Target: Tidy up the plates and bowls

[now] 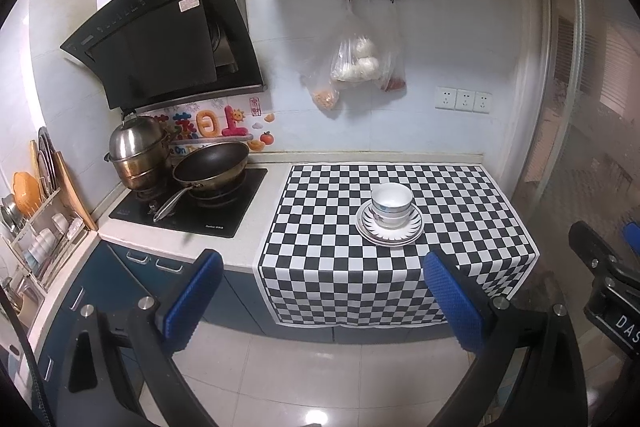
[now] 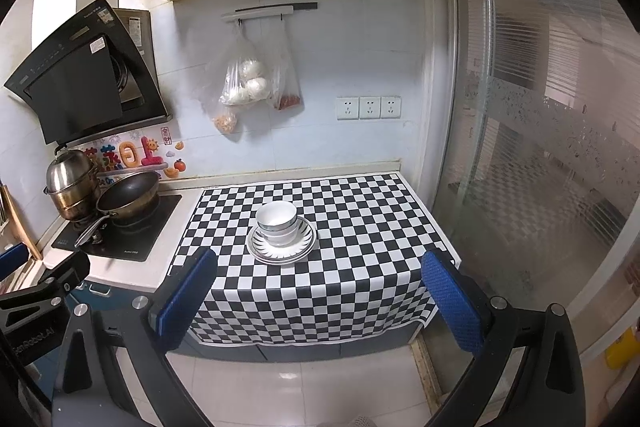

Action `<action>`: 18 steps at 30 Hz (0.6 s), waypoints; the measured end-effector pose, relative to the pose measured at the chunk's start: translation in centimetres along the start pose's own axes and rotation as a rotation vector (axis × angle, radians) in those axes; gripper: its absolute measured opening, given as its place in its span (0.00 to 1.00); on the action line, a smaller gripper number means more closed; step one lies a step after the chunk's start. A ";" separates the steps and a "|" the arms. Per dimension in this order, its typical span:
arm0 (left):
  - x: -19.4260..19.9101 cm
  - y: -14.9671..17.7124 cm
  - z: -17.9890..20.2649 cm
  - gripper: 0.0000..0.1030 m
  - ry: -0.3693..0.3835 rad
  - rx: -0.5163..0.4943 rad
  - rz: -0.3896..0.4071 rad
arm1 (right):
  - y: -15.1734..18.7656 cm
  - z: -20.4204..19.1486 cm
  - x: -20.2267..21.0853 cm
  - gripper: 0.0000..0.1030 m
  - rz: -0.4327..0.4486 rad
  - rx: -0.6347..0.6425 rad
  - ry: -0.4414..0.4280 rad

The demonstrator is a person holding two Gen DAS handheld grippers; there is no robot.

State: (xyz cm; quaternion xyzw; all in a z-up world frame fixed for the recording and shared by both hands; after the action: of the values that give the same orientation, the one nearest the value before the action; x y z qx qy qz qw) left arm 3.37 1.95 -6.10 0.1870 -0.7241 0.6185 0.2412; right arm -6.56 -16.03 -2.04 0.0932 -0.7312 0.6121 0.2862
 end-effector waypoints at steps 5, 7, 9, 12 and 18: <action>0.3 -0.2 0.0 1.00 0.000 -0.011 0.010 | 0.1 0.1 0.2 1.00 0.008 -0.007 0.002; 0.2 -0.2 0.0 1.00 0.005 -0.011 0.002 | 0.1 0.1 0.3 1.00 0.007 -0.008 0.002; 0.0 -0.2 -0.1 1.00 0.004 -0.008 -0.007 | 0.2 0.1 0.4 1.00 0.005 -0.008 0.002; -0.1 0.0 -0.2 1.00 0.000 -0.004 -0.015 | 0.2 0.1 0.5 1.00 0.004 -0.004 0.004; 0.0 0.1 -0.3 1.00 -0.005 -0.002 -0.010 | 0.2 0.1 0.6 1.00 0.003 -0.002 0.008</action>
State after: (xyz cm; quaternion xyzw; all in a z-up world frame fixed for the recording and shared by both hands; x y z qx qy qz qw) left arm 3.37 2.28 -6.13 0.1919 -0.7245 0.6160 0.2425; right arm -7.16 -15.99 -1.91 0.0894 -0.7309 0.6121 0.2881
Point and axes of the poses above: each gripper's, at about its wrist camera, not at the fingertips, and x roughly against the way its jaws point, z to its right, y to its underside, the point moved 5 cm from there along -x, roughly the way its jaws point, and after that the axes turned 4 degrees about -x, right-handed, at the moved point
